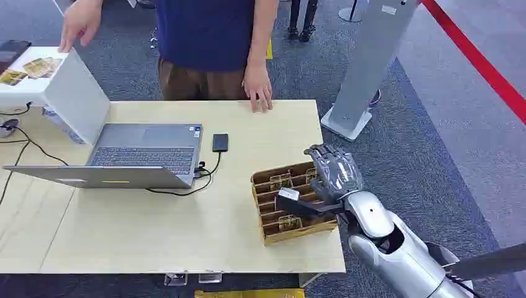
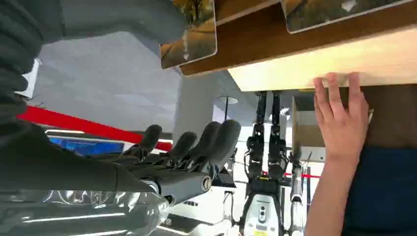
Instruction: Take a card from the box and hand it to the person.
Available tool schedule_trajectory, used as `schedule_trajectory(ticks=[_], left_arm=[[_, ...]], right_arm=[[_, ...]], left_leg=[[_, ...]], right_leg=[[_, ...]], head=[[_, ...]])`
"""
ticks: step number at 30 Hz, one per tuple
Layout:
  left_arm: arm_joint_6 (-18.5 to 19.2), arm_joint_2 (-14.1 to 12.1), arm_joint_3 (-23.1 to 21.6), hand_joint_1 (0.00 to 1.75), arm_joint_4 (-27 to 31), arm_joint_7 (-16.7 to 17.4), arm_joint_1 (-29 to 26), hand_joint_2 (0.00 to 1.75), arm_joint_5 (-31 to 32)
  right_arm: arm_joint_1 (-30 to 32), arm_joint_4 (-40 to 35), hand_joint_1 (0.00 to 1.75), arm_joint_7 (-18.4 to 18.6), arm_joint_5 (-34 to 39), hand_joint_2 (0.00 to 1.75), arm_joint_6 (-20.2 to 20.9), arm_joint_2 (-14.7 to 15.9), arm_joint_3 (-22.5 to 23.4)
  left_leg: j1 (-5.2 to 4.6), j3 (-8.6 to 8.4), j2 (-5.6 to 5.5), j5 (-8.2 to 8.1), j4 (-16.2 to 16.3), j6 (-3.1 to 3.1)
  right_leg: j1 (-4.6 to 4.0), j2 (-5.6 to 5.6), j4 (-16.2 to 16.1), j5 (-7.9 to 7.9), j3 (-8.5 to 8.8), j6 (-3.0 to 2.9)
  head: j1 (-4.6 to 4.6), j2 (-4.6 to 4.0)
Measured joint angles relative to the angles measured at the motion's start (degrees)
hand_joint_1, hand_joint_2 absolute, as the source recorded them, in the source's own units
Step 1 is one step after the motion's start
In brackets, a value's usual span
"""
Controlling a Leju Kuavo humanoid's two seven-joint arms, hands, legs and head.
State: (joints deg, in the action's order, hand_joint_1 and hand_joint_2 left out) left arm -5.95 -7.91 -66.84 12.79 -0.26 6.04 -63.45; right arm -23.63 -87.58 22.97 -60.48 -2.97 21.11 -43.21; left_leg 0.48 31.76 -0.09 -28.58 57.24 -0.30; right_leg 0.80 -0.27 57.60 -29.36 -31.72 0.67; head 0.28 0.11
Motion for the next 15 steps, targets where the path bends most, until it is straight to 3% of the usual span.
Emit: schedule_trajectory(ticks=[1,5,10,12,15], left_arm=[[0.0,0.0,0.0,0.0,0.0,0.0,0.0,0.0,0.0],[0.0,0.0,0.0,0.0,0.0,-0.1,0.0,0.0,-0.1],[-0.1,0.0,0.0,0.0,0.0,-0.3,0.0,0.0,-0.2],[-0.1,0.0,0.0,0.0,0.0,-0.3,0.0,0.0,-0.2],[-0.1,0.0,0.0,0.0,0.0,-0.3,0.0,0.0,-0.3]], right_arm=[[-0.1,0.3,0.52,0.0,0.0,1.75,0.0,0.0,-0.1],[-0.7,1.5,0.79,0.5,0.1,1.75,0.0,0.0,-0.7],[-1.1,2.5,0.7,1.4,-0.1,1.75,-0.2,0.0,-1.1],[-1.1,2.8,0.75,1.6,-0.1,1.75,-0.2,0.0,-1.1],[-1.1,3.1,0.96,1.7,-0.1,1.75,-0.3,0.0,-1.1]], left_leg=[[0.0,0.0,0.0,0.0,0.0,0.0],[0.0,-0.01,0.0,0.0,0.0,0.0],[0.0,-0.01,0.0,0.0,0.0,0.0],[0.0,-0.01,0.0,0.0,0.0,0.0],[0.0,-0.01,0.0,0.0,0.0,0.0]], right_leg=[[0.0,0.0,0.0,0.0,0.0,0.0],[0.0,0.0,0.0,0.0,0.0,0.0],[0.0,0.0,0.0,0.0,0.0,0.0],[0.0,0.0,0.0,0.0,0.0,0.0],[0.0,0.0,0.0,0.0,0.0,0.0]], head=[[0.0,0.0],[0.0,0.0],[0.02,0.0],[0.02,0.0],[0.0,0.0]])
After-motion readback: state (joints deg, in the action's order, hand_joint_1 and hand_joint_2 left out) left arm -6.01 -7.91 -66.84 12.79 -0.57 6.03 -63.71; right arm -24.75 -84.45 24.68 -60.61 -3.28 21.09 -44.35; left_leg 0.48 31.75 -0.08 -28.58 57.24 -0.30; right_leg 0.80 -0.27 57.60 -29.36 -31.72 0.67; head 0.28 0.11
